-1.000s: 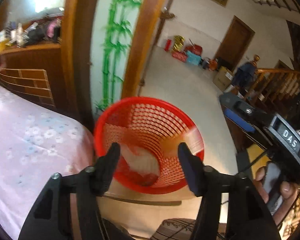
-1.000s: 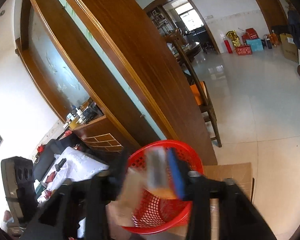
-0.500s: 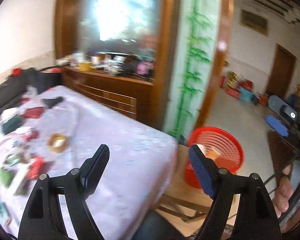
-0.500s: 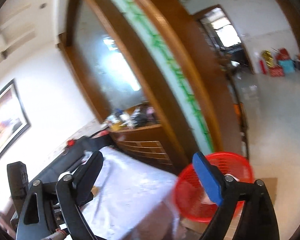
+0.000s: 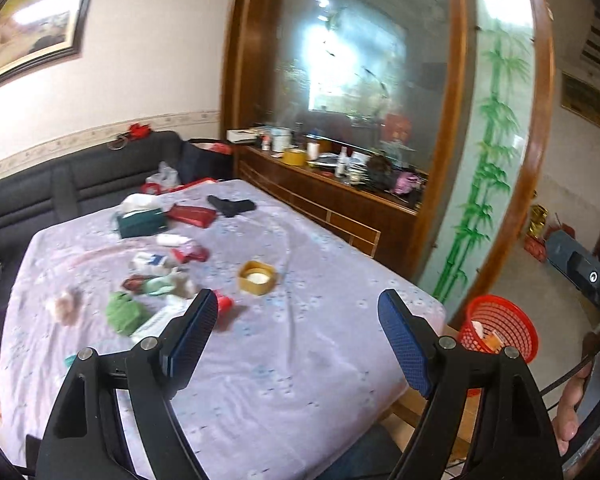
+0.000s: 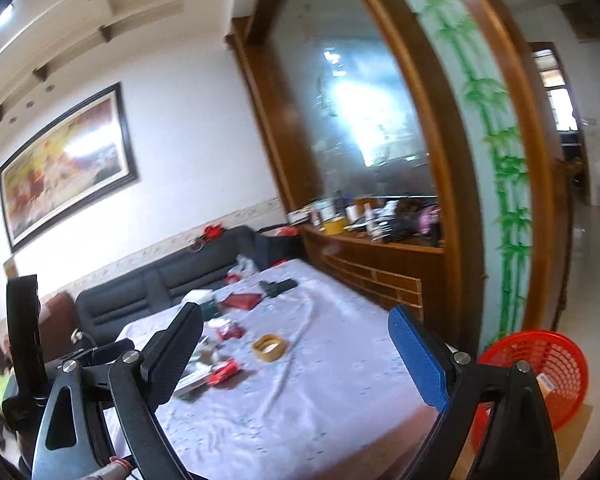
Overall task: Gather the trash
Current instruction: 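Move both tools back over the table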
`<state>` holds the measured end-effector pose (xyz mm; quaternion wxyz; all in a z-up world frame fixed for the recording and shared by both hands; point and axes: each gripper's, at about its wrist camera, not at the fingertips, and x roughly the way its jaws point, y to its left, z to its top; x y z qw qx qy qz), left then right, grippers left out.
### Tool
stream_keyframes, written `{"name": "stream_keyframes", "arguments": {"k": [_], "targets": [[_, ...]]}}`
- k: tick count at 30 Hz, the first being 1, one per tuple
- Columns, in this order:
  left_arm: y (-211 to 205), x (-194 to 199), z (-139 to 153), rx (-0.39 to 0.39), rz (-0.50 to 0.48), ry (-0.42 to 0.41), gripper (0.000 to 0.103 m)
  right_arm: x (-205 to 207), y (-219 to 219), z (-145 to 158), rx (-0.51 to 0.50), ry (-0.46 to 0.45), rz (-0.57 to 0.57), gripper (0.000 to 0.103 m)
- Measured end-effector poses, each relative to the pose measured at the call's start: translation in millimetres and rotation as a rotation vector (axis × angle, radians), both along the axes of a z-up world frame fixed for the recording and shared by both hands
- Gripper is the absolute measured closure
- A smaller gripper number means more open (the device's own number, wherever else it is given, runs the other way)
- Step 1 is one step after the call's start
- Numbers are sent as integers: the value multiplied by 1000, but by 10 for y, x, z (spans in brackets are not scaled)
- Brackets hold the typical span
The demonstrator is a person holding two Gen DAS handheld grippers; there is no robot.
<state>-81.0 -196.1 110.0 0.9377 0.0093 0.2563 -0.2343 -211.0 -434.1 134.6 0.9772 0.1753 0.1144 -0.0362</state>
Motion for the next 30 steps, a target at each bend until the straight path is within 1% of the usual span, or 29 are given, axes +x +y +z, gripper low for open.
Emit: {"name": "stream_keyframes", "arguments": {"k": [4,10,13,17,20,24,30], "targets": [[247,-34,-5,-7,45,1,22,108,216,34,-37,9,24,7],[638,-34,-136,-2,137,23,22,223,456,48,-15,6,115,7],[872,14,-256,0,207,40,22,291,561,37,-13,4,154,7],[1281,85,-405,0,342,58,22,397,688,9,-13,13,195,7],[1520,173,-460,-20,400,89,22,476,764,-28,-16,22,213,7],[1722,220,-508,-22,447,97,22,597,845,-94,-4,39,240,7],[1873,304,-635,-20,479,136,22,920,971,-259,8,90,311,7]]}}
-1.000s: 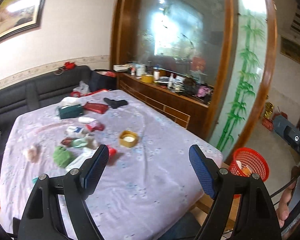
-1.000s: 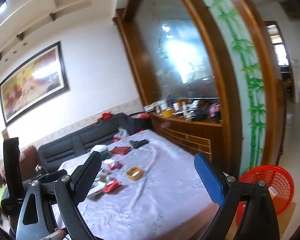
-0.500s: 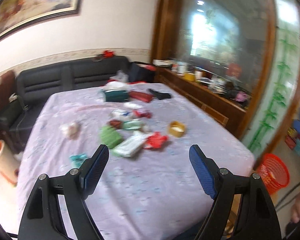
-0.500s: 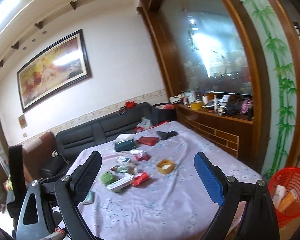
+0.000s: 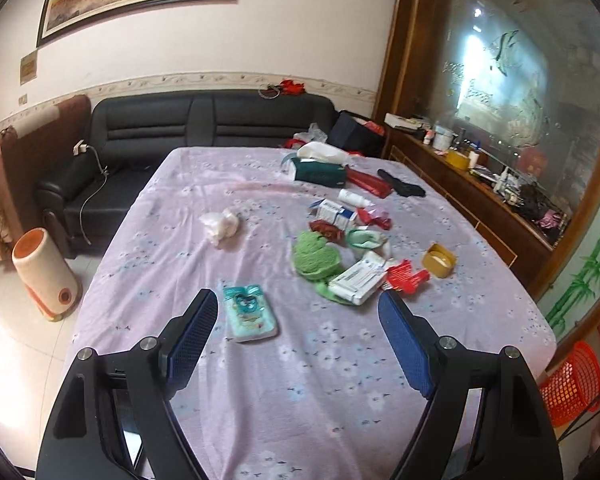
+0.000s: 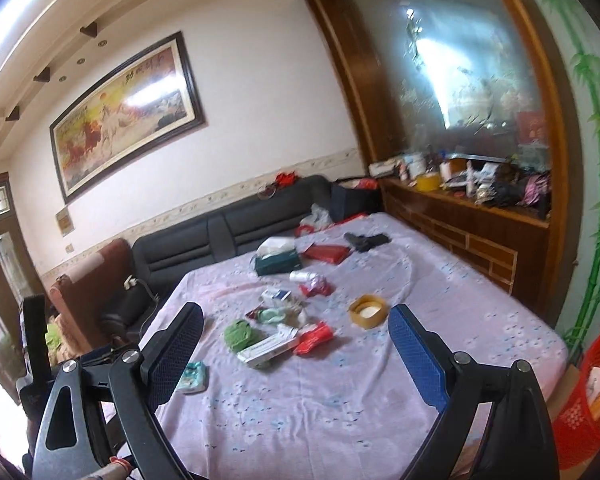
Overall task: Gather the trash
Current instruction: 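Move both tools back over the table, then grasp the teal wipes pack with left tool while right tool grasps red wrapper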
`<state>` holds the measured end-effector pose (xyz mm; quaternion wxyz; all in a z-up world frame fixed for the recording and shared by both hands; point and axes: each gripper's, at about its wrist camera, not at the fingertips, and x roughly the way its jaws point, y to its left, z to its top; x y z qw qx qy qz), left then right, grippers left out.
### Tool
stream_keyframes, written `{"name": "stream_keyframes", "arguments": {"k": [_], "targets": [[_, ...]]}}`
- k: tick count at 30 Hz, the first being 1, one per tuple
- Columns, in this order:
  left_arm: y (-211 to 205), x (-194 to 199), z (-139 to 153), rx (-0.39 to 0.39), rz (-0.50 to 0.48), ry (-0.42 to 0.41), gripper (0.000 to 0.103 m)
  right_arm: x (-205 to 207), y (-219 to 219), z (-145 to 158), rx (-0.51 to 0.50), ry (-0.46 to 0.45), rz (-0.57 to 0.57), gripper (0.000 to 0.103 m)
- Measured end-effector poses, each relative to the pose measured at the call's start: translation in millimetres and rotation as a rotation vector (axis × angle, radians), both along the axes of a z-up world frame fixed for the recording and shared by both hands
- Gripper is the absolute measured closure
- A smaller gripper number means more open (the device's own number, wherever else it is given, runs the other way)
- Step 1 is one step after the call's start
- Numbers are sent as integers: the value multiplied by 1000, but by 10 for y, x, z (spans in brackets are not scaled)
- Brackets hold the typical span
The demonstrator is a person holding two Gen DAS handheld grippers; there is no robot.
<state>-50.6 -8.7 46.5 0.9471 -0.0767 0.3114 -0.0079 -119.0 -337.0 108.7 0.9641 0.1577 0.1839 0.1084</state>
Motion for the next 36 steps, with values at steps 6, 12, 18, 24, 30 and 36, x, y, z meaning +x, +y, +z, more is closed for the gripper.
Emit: {"name": "stream_keyframes", "arguments": {"k": [6,12,18,24,30,36], "targets": [[96,131,-159,10,25,47,22,348,117,-214,32,80,76,7],[178,377,-354,20,51,111,22,689,234,-437,59,152,115,7],[194,653,-644,27,56,195,22,1055,284,-705,116,239,138,7],[170,961,-990,51,56,283,22,1409,376,-1041,163,325,171,7],[147,1171,-1230,51,52,340,22,1953,403,-1529,237,460,157,18],[242,1276,-1376,30,60,379,23,2472,505,-1905,265,583,122,35]]}}
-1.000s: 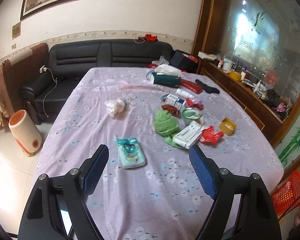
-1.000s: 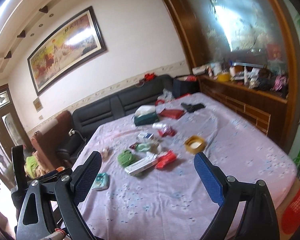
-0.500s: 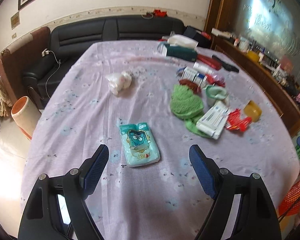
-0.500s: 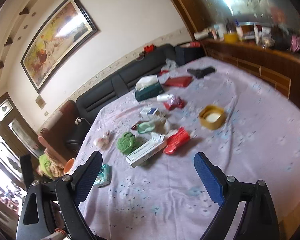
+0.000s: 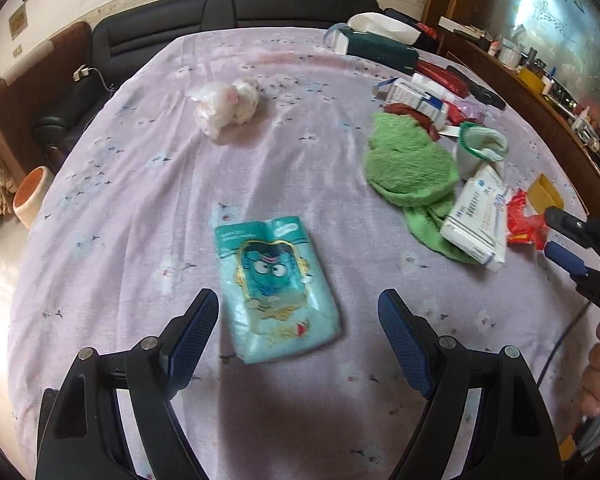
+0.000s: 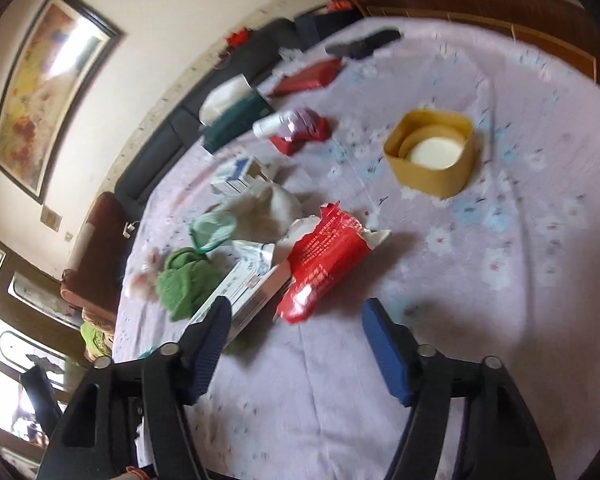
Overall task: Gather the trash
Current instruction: 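Grasp the teal wipes pack with left tool while right tool grasps red wrapper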
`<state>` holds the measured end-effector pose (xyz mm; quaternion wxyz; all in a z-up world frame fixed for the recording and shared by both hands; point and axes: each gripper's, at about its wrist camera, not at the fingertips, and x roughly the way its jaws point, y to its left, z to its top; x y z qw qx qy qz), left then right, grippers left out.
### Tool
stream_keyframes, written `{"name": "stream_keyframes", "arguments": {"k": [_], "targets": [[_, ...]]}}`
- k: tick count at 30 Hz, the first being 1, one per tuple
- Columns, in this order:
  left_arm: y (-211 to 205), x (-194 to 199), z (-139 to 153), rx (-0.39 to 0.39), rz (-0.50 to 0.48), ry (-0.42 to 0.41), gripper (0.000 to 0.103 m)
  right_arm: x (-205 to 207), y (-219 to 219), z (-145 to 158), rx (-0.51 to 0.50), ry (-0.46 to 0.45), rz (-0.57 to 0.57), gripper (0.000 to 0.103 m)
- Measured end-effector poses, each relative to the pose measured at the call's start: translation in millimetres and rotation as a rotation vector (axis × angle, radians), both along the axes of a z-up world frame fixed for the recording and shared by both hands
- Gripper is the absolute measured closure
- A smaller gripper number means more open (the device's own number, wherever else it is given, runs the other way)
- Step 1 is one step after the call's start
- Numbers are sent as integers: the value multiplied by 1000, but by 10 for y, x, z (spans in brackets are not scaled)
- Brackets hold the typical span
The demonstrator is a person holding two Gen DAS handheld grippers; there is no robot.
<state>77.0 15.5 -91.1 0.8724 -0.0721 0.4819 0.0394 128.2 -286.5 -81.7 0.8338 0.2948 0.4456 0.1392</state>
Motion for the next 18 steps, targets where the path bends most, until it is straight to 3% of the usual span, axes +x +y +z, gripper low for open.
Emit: {"name": "stream_keyframes", "arguments": {"k": [3,7,10,13,18], "targets": [[57,48,-59,3,15,24,34,172,42,-85,-5,24,-15,42],[95,93,-112,15,30,47,43,306,51,-190,5,63,-32,77],[97,102,-113,9,34,50,48,264,7,-166,13,48,-47,88],[98,118,-111,20,41,46,52,91,-106,-16,-17,-8,-89,90],[184,18,7,-30,65,10,65,-217,-327,245,-72,-95,-148,91]]}}
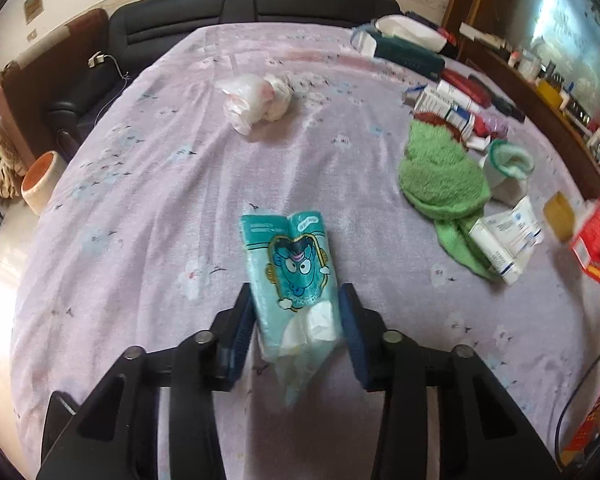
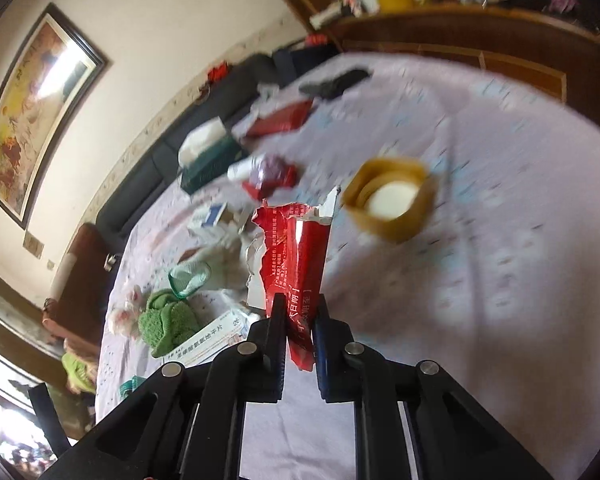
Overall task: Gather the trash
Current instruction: 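Grasp the teal wipes pack with left tool while right tool grasps red wrapper, then carry both items to the red wastebasket and drop them in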
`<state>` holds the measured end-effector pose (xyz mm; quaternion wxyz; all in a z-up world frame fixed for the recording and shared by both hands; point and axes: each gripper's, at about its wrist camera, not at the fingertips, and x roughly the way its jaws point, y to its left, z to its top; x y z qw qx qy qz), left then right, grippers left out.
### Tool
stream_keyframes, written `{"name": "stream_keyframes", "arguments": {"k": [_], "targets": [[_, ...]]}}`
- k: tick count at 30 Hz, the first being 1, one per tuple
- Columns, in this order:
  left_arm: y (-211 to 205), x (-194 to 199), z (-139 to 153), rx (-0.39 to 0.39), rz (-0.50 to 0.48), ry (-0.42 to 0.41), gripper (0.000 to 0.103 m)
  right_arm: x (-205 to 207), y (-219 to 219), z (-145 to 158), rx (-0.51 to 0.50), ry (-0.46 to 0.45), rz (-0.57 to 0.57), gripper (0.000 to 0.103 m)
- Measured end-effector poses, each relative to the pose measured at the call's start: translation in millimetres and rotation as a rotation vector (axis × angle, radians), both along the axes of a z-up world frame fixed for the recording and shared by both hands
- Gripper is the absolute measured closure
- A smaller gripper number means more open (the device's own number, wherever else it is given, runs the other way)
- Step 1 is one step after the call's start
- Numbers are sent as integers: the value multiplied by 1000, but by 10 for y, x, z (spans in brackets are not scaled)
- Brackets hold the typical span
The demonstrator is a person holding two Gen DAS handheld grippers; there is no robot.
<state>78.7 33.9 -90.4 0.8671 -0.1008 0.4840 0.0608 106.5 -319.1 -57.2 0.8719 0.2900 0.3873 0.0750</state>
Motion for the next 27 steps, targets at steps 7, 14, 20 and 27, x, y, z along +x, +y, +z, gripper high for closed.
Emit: {"name": "stream_keyframes", "arguments": {"k": [7,14,20,27], "targets": [[-99,-273,250,-52,-21,-76,74,-555,-298,379,-12,-123,-51,91],[-488,-615,730,-97,-113,-184,74,-1109,-470,722,6,-233,-68,91],[-985,-945,1242,-130,-259,-295,74,-1570,-642,1009,5,-336,-86,91],[-1561,-1272,1753,-183,-440,-397,74,-2149,-808,1366,-34,-452,-133,91]]}}
